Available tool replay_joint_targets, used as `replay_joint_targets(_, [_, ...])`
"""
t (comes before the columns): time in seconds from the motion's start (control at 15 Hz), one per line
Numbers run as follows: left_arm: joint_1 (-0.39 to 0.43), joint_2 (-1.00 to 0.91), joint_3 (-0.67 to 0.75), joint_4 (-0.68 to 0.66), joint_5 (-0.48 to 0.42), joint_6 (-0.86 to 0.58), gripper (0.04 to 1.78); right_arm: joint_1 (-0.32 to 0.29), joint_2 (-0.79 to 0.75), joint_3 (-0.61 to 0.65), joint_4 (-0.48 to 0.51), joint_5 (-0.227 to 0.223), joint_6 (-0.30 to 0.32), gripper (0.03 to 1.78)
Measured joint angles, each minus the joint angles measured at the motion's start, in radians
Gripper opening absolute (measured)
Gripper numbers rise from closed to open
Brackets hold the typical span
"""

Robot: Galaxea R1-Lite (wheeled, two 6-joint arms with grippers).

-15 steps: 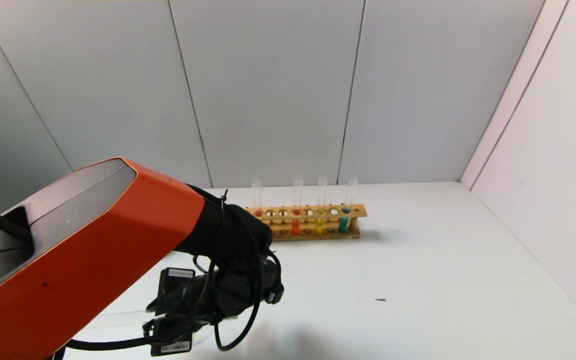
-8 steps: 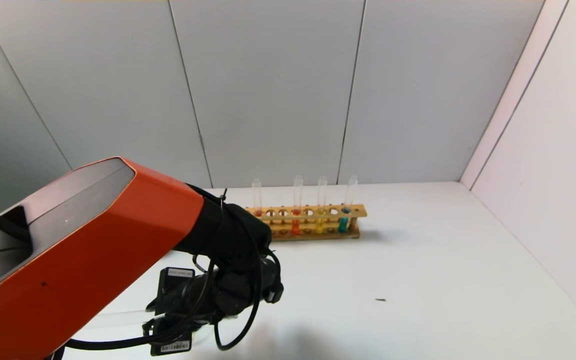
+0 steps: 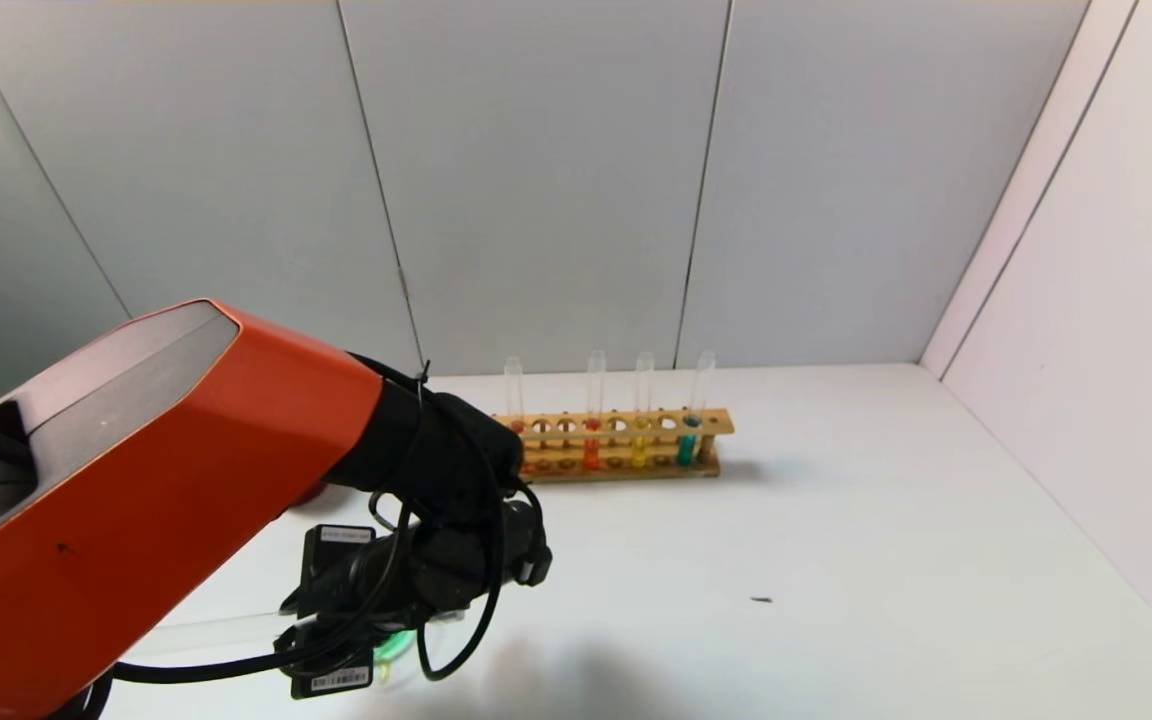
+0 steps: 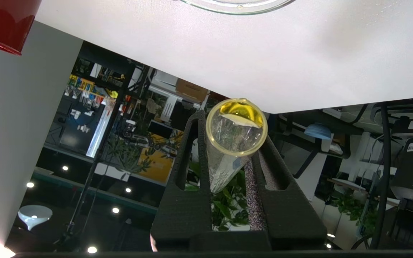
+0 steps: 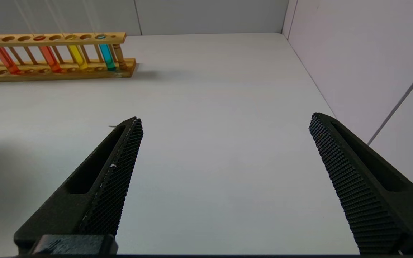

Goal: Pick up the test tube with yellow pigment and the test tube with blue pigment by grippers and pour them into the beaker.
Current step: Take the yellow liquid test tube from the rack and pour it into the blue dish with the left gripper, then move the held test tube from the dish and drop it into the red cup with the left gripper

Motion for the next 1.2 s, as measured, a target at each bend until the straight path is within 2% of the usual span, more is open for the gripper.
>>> replay_joint_targets(0.6, [0.005, 0.003, 0.005, 0.001, 0.002, -0.023, 0.32, 0.000, 0.000, 0.000, 0.000, 0.000, 0.000, 1.70])
replay_joint_targets(0.93, [0.055, -0.136, -0.003, -0.020, -0.038, -0.081, 0.32, 0.000, 0.000, 0.000, 0.000, 0.000, 0.000, 1.70])
replay_joint_targets(1.07, [0.094, -0.227, -0.003, -0.089, -0.074, -0.138, 0.32, 0.000, 0.000, 0.000, 0.000, 0.000, 0.000, 1.70])
replay_joint_targets(1.2, [0.120, -0.321, 0.025, -0.213, -0.131, -0.176, 0.32, 0.000, 0.000, 0.000, 0.000, 0.000, 0.000, 1.70])
